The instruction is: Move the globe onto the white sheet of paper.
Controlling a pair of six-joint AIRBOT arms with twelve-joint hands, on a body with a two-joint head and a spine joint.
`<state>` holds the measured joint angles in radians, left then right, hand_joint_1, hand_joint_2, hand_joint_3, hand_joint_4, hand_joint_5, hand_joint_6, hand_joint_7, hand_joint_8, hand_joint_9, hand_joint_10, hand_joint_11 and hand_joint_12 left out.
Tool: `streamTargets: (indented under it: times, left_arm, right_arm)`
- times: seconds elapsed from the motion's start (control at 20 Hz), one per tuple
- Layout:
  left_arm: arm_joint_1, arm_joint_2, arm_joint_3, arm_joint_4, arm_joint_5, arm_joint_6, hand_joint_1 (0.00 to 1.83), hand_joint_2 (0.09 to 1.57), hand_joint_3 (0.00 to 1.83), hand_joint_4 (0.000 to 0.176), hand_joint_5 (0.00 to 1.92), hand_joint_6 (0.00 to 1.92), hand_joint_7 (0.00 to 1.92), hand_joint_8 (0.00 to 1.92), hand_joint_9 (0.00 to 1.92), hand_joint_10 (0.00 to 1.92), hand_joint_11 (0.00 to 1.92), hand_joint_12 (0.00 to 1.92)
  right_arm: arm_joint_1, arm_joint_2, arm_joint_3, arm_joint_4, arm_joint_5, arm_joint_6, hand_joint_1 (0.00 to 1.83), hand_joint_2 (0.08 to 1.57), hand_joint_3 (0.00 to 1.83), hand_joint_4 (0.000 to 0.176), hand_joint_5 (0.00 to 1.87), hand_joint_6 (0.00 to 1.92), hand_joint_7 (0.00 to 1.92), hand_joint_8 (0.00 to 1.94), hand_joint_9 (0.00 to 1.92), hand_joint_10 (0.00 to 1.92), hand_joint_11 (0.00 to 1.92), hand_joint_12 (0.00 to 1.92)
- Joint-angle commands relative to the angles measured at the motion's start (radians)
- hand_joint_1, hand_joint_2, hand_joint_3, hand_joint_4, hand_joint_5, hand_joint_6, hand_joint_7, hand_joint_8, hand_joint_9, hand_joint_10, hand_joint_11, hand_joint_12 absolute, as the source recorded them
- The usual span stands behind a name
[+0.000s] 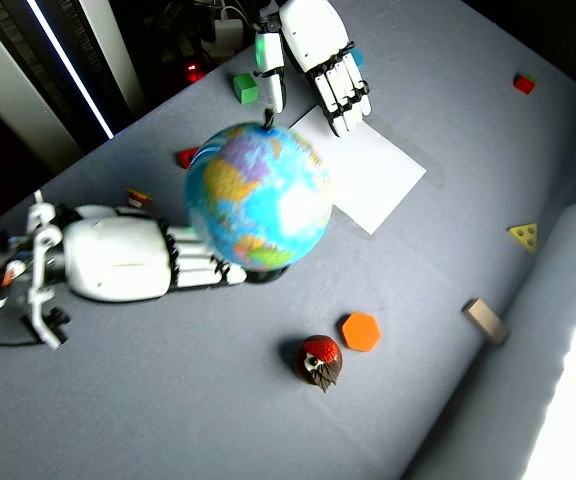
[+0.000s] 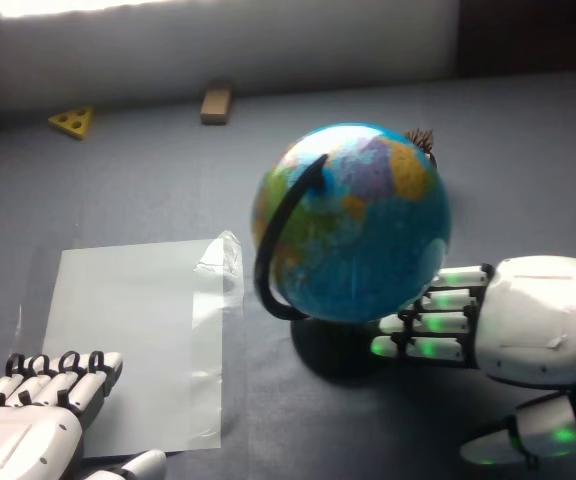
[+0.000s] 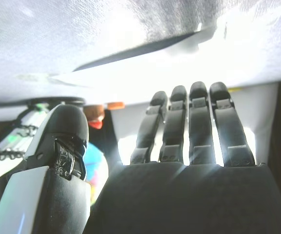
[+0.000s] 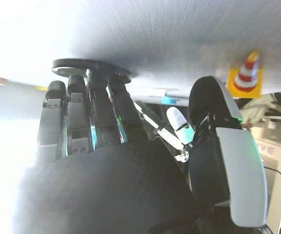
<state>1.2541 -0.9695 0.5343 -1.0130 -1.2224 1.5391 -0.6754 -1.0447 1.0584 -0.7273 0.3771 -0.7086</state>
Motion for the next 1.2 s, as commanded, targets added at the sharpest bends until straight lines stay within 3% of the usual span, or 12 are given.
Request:
streamTargets:
  times: [0.0,0.35,0.65,1.15]
  left_arm:
    - [-0.001,0.002,-0.001,0.043,-0.087,-0.001,0.00,1.29,0.00,0.000,0.00,0.00,0.04,0.00,0.05,0.00,0.00,0.05]
    - [0.008,0.003,0.004,0.054,-0.086,-0.005,0.00,1.29,0.00,0.000,0.01,0.00,0.04,0.00,0.05,0.00,0.00,0.03]
    - [0.008,0.004,0.011,0.079,-0.064,-0.007,0.00,1.28,0.00,0.000,0.01,0.00,0.04,0.00,0.05,0.00,0.00,0.03]
    - [0.012,0.003,0.019,0.107,-0.040,-0.041,0.00,1.28,0.00,0.000,0.01,0.00,0.03,0.00,0.04,0.00,0.01,0.03]
  right_arm:
    - [0.010,-0.018,-0.007,0.000,0.011,-0.002,0.00,1.20,0.00,0.000,0.09,0.00,0.11,0.00,0.06,0.00,0.00,0.00]
    - [0.133,-0.124,0.013,0.034,-0.155,-0.001,0.00,1.20,0.00,0.000,0.11,0.01,0.12,0.01,0.07,0.00,0.00,0.00]
    - [0.184,-0.220,0.041,0.034,-0.213,-0.096,0.00,1.20,0.00,0.000,0.11,0.01,0.12,0.00,0.07,0.00,0.00,0.00]
    - [0.293,-0.384,0.108,0.034,-0.329,-0.115,0.00,1.21,0.00,0.000,0.12,0.01,0.12,0.00,0.07,0.01,0.00,0.00]
